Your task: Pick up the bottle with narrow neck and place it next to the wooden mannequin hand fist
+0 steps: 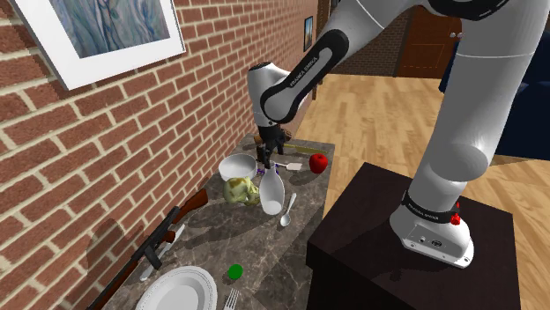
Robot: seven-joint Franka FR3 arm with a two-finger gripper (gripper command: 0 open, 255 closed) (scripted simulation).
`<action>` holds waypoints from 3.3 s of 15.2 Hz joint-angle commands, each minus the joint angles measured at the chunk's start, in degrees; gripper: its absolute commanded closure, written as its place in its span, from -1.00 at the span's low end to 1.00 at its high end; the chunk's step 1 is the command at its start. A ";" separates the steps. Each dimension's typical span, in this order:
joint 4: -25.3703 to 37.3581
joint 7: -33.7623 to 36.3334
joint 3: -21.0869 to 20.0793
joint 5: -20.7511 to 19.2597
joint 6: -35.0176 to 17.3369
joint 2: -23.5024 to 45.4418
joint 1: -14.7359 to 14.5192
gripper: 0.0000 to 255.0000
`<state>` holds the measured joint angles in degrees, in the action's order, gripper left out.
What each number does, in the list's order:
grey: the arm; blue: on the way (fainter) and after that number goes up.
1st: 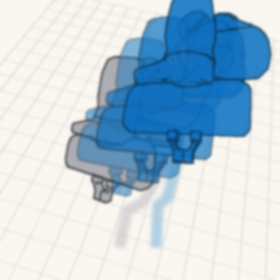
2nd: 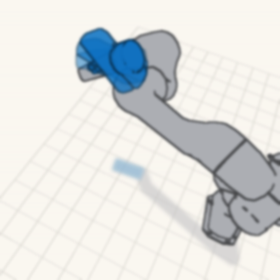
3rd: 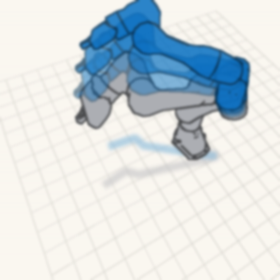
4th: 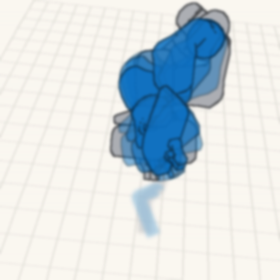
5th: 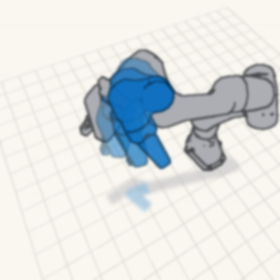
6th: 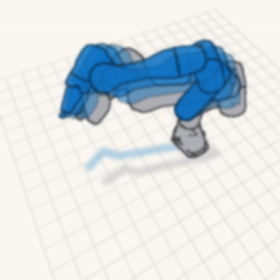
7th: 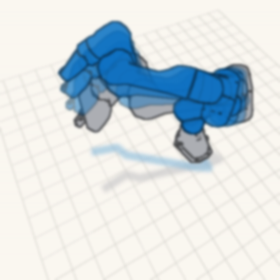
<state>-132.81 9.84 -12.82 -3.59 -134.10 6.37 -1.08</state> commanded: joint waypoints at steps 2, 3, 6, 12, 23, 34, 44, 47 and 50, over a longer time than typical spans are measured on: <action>1.18 1.36 0.11 -1.28 -2.39 3.65 -0.39 -1.00; 0.99 1.52 0.19 -1.51 -3.13 4.21 -0.43 -1.00; 0.47 2.04 0.45 -2.26 -5.33 5.96 -0.54 -1.00; 0.25 2.32 0.61 -2.67 -6.47 6.91 -0.62 -1.00; 0.26 2.36 0.62 -2.71 -6.54 6.99 -0.64 1.00; 1.16 0.62 -0.10 -0.37 -0.06 1.21 -0.18 1.00; 3.40 -0.84 -0.37 1.53 7.36 -4.15 0.01 1.00; 4.32 -1.19 -0.37 1.97 9.62 -5.54 0.03 1.00; 5.35 -1.50 -0.36 2.35 11.89 -6.82 0.05 1.00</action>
<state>-127.88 8.47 -13.19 -1.38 -123.11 0.05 -1.04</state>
